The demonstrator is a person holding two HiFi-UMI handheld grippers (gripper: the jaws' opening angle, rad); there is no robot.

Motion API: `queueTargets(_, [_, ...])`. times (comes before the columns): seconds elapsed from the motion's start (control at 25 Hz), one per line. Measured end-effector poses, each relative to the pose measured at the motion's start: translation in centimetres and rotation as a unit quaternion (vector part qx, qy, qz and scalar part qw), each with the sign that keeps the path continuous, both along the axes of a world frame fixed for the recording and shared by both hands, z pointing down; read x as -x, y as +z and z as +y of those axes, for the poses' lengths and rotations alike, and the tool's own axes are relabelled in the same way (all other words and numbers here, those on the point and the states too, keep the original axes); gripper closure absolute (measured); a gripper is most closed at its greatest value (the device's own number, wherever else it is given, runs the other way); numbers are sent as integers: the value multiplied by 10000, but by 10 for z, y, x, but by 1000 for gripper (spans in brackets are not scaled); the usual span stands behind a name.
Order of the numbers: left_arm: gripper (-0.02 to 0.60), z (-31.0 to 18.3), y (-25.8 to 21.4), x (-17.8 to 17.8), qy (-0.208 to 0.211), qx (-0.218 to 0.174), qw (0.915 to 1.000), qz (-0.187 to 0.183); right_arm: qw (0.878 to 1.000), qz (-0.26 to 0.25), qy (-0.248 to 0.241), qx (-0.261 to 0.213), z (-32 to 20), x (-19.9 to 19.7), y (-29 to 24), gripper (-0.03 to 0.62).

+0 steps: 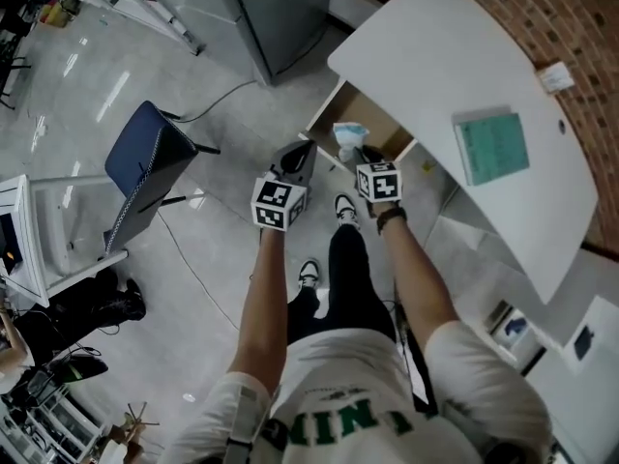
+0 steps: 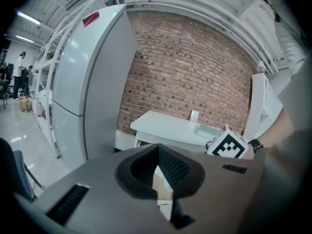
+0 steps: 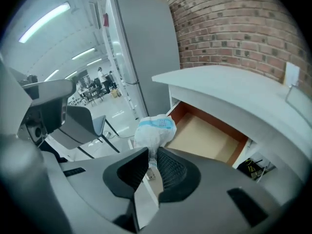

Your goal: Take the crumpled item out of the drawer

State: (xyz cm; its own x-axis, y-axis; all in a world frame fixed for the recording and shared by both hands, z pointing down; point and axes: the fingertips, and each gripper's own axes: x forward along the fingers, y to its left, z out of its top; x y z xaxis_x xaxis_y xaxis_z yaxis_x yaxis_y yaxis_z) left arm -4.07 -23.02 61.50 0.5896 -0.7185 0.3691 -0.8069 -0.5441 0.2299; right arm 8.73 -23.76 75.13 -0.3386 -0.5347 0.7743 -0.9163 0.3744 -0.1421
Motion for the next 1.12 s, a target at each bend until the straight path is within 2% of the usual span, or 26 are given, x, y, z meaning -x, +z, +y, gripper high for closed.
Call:
queueTargets(0.2, [583,22,-41,-7,-56,-94,9999,8,9989,-118,352,-296,31,-6,-54,540])
queueTargets(0.6, [583,69,-117,-3,-276,-328,9990,-158,9880,-16,742,-1354,83,-45,-180,545])
queueTargets(0.92, [584,107,-173,-9,-261,-864,9949,-445,9679,22,1349,-2119,136,-67,-264,546])
queueTargets(1.12, [584,125,-201,-6,-308,-1114,9927,-337,9508,-296,1736,-2548,159,-78,-307,546])
